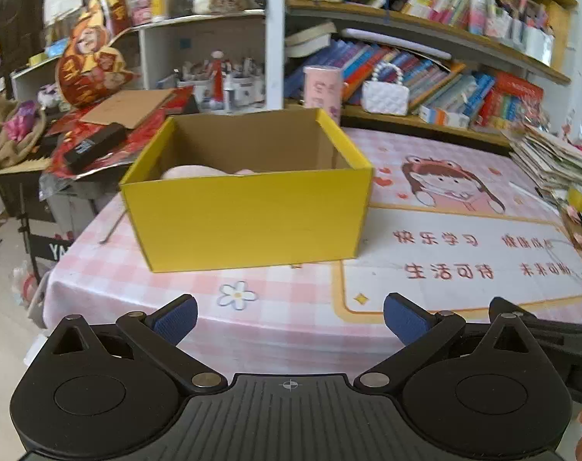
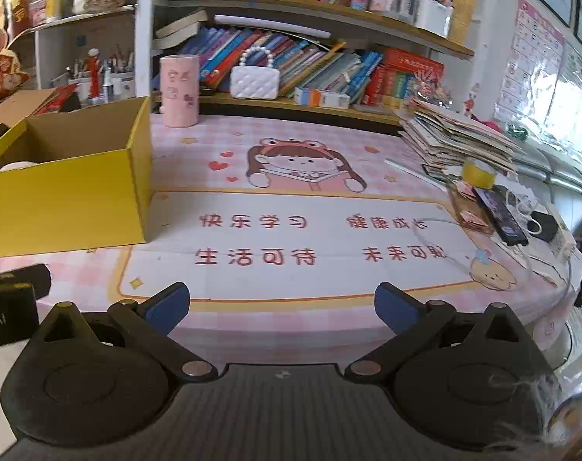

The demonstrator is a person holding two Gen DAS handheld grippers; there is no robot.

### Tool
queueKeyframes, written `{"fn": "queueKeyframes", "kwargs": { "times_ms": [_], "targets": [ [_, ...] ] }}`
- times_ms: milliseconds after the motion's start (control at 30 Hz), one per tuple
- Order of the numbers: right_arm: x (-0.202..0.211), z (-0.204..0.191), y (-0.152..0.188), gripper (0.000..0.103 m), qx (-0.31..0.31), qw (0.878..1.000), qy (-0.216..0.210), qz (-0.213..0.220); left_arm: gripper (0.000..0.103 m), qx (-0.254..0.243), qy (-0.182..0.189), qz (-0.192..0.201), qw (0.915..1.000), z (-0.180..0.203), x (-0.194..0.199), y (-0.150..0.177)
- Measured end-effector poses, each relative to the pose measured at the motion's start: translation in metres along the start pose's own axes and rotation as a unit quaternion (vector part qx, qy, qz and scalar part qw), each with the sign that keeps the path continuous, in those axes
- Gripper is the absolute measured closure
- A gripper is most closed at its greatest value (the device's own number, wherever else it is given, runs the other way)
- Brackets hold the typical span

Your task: Organize objects

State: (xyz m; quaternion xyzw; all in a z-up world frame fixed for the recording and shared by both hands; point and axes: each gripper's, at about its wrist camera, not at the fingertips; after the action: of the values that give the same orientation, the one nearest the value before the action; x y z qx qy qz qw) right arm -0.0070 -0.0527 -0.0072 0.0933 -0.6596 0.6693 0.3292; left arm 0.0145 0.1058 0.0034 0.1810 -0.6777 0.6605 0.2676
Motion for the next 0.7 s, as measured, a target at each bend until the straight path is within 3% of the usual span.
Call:
{"fn": "queueKeyframes", "kwargs": {
  "times_ms": [300, 700],
  "targets": [
    [-0.003, 0.023, 0.003, 0.000, -0.016, 1.000, 0.021, -0.012, 0.000, -0.027, 0.004, -0.008, 0.9996, 0.030, -0.004, 0.001],
    [-0.006, 0.030, 0.008, 0.000, -0.024, 0.999, 0.044, -0.020, 0.000, -0.040, -0.037, -0.020, 0.9983, 0.048, -0.005, 0.007]
  ]
}}
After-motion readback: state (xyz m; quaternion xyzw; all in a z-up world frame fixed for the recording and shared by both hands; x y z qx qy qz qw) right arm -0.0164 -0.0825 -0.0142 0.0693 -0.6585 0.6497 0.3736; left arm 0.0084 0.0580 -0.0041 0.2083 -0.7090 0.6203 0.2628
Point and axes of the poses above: each gripper's, at about its wrist camera, not at the fingertips, and x roughly against the way its jaws point, z to its right, y to its underside, and after that the axes turned 3 degrees about z, right-handed
